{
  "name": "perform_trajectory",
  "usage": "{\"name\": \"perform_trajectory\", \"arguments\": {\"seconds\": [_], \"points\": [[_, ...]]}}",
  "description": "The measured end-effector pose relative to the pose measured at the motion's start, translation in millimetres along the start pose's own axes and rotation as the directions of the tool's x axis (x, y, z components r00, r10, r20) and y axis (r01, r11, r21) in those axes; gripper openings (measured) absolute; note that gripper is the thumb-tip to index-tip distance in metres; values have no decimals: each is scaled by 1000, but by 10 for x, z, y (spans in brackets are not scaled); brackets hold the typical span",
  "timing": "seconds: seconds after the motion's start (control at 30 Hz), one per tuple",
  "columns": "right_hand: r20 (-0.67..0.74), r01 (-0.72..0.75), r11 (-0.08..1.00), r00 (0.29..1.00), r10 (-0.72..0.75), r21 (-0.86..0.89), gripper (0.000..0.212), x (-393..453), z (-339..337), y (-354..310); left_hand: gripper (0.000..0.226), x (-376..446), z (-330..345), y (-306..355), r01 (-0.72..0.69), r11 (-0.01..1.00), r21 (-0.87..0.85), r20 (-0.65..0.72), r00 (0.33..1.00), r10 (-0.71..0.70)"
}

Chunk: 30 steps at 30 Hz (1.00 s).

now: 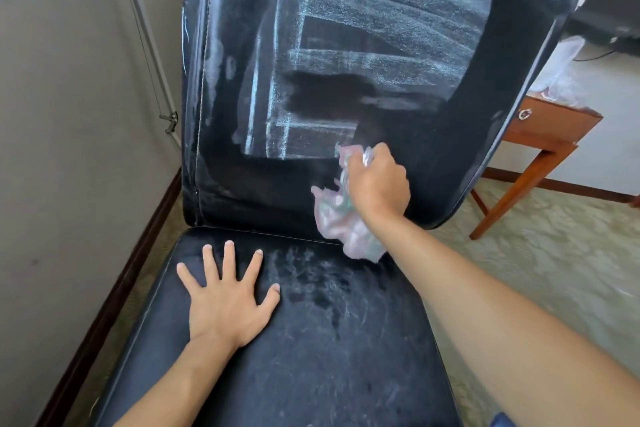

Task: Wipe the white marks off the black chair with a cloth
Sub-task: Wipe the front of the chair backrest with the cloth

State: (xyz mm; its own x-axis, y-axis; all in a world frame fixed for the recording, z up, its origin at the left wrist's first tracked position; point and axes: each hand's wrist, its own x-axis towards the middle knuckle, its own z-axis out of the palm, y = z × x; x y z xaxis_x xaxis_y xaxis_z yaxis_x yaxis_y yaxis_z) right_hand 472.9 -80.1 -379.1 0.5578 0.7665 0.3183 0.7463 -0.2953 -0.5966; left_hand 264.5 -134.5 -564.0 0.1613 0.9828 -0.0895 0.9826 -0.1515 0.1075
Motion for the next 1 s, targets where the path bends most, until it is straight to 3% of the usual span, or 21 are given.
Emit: {"name": "perform_trajectory", "arguments": {"seconds": [0.1,0.27,0.4,0.47,0.63,0.83,1.0], "points": [[41,0,1000,999,1,-17,31,-96,45,94,82,-13,3,-29,2,1000,0,-10,1000,-2],[-161,78,989,985,-57,128,33,224,-160,-331,81,8,20,-19,1,1000,-9,-12,1000,-2],[22,-1,999,1000,-1,53,34,20,56,-162,82,-6,7,-26,10,1000,-26,-10,1000,-11],[44,10,1000,999,-12,29,34,-35,67,-119,82,-7,8,-20,6,1000,-23,-15,1000,-6],[-119,61,994,992,-50,93,31,264,-210,-437,82,8,22,-24,1,1000,-9,-11,1000,-1],[125,21,999,992,-17,-33,30,-103,102,-75,82,-2,5,-21,5,1000,-16,-6,1000,-5],[-115,132,990,985,-125,55,31,217,-247,-529,81,1,10,-20,-1,1000,-17,-8,1000,0]]}}
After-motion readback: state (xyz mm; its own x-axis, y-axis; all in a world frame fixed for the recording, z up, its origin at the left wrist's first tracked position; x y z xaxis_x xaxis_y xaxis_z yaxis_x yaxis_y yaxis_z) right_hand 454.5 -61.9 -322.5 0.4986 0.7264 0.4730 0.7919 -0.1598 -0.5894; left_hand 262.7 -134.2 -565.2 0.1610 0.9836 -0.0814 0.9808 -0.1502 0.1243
